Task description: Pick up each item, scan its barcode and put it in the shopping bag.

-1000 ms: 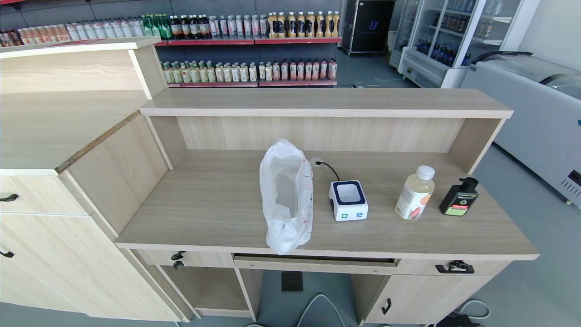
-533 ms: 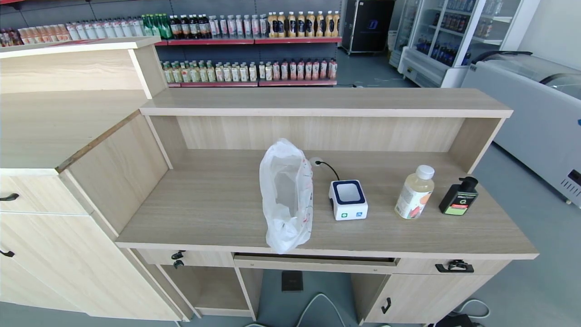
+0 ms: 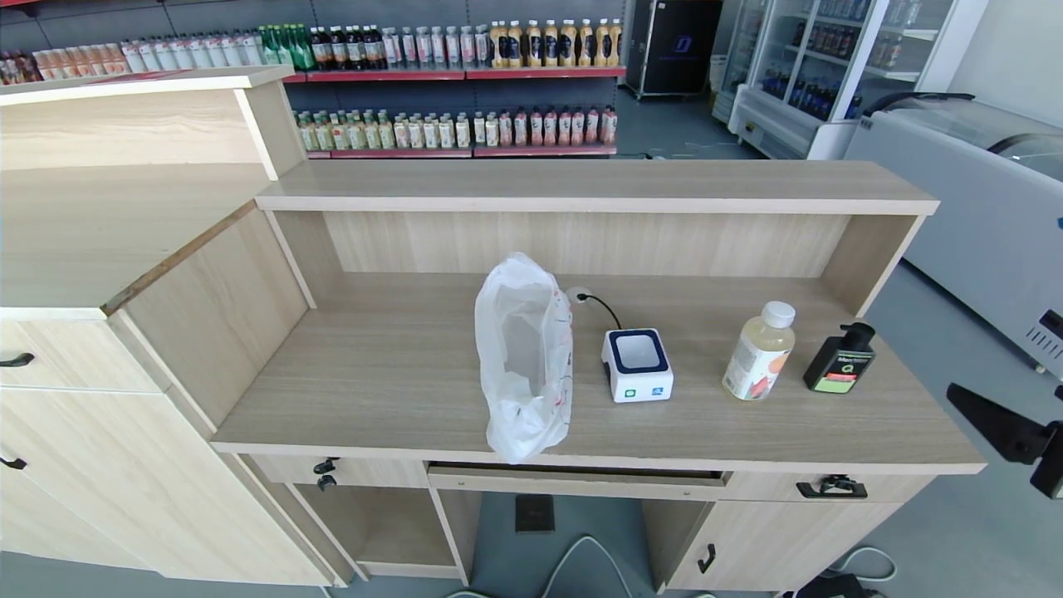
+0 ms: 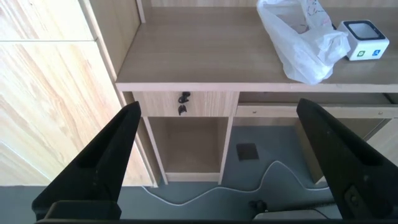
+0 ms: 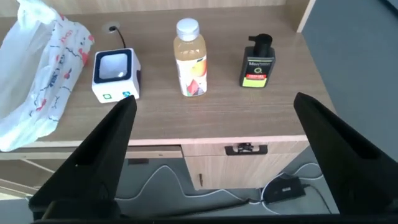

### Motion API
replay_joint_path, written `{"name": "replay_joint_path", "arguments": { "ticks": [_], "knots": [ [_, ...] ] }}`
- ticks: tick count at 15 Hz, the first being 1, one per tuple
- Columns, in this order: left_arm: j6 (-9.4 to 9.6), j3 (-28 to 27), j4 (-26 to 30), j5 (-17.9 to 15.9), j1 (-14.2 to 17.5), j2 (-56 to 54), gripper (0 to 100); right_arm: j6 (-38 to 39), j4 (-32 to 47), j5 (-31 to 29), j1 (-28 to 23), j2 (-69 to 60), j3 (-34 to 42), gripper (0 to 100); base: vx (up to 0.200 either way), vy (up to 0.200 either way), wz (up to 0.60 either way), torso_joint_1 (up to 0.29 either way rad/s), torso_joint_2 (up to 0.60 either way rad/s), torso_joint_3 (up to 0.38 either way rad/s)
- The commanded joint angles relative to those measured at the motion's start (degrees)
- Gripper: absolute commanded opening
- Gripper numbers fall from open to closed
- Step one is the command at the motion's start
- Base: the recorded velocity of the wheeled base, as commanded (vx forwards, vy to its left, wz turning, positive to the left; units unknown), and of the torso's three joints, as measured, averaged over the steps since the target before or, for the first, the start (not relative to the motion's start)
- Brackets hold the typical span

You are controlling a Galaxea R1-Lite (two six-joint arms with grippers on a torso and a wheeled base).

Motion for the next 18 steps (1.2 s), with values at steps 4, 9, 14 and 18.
{"name": "replay_joint_path", "arguments": {
  "ticks": [4,9,14,18],
  "knots": [
    [0.01,0.0,0.0,0.0,0.0,0.0,100,-1.6,-16.1,-2.1,-2.3,21.5,0.9,100,0.000,0.000,0.00,0.000,0.00,0.000],
    [0.01,0.0,0.0,0.0,0.0,0.0,100,-1.9,-26.0,-2.5,-4.7,33.3,-2.3,100,0.000,0.000,0.00,0.000,0.00,0.000],
    [0.01,0.0,0.0,0.0,0.0,0.0,100,-2.0,-26.3,-2.2,-4.3,37.8,-2.7,100,0.000,0.000,0.00,0.000,0.00,0.000],
    [-0.08,0.0,0.0,0.0,0.0,0.0,100,-2.0,-31.8,-2.2,-1.6,42.9,-2.9,100,0.000,0.000,0.00,0.000,0.00,0.000]
  ]
}}
